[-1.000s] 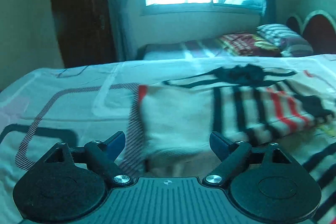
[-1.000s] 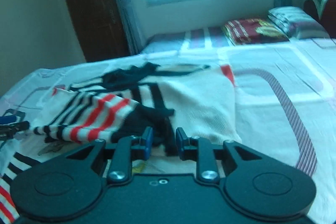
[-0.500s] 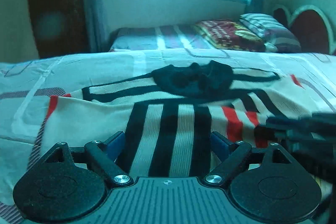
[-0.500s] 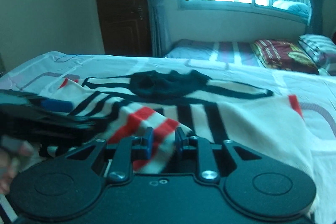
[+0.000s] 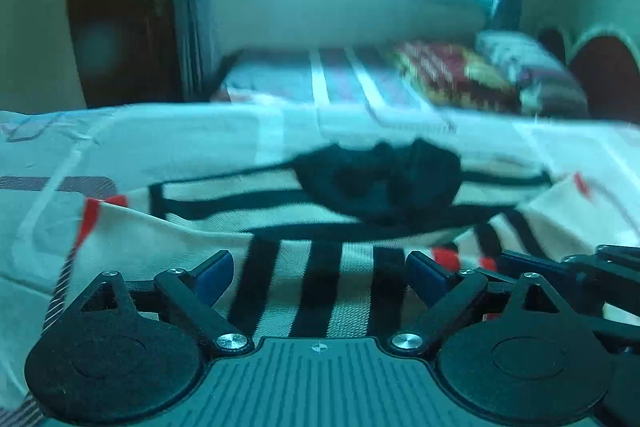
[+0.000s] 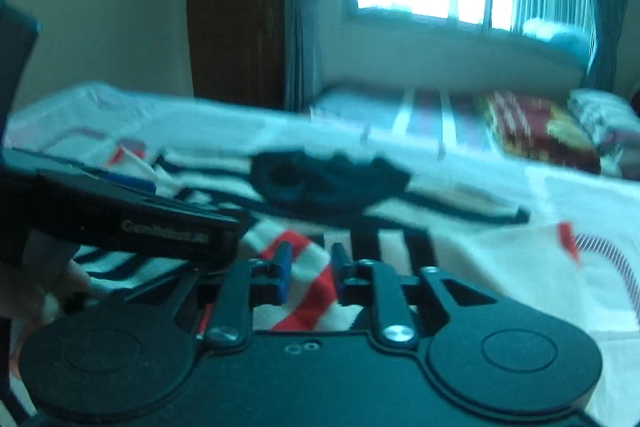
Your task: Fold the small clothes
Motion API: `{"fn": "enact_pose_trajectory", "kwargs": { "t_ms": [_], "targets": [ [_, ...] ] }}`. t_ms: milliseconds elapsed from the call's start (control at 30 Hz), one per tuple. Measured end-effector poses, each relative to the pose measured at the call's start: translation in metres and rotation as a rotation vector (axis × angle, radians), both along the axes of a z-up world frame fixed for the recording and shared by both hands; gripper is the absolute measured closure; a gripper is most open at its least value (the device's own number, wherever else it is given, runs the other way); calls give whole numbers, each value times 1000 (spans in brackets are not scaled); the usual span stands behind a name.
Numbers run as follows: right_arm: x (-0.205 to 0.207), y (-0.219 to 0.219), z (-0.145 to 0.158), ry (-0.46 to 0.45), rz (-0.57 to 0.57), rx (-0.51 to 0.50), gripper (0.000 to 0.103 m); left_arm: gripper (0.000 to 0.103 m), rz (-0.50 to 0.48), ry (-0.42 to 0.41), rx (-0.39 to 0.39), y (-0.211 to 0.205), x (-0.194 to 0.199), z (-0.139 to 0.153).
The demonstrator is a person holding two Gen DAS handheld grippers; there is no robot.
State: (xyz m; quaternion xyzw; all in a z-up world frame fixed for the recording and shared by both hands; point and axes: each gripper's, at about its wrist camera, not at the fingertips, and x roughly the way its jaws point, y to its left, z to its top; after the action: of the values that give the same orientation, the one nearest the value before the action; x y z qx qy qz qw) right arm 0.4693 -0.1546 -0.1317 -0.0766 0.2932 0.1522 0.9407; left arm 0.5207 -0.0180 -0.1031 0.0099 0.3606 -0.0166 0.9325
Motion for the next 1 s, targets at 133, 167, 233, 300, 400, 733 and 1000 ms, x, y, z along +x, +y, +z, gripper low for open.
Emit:
{"fn": "enact_pose_trajectory", "kwargs": {
  "t_ms": [133, 167, 233, 300, 400, 733, 1000],
  "targets": [
    [2, -3, -14, 1, 37, -61, 87, 10, -29, 23, 29, 3, 1, -9],
    [0, -7, -14, -6, 39, -76, 87, 10, -20, 23, 27, 5, -1, -6],
    [-5, -17, -13, -28, 29, -122, 84, 10, -14, 11, 55, 10, -12, -4],
    [-12, -29, -16, -67, -10, -197, 71, 8, -24, 1, 98, 21, -25, -7],
    [-17, -61, -6, -34, -53, -126, 58, 5, 37, -27, 79, 48, -47, 4],
    [-178, -199, 14, 212, -75, 359, 58, 56, -28, 105, -74, 141, -245, 5],
    [-295, -224, -14, 358, -172, 581, 58, 56, -56, 222, -537, 166, -337, -15]
  ]
}}
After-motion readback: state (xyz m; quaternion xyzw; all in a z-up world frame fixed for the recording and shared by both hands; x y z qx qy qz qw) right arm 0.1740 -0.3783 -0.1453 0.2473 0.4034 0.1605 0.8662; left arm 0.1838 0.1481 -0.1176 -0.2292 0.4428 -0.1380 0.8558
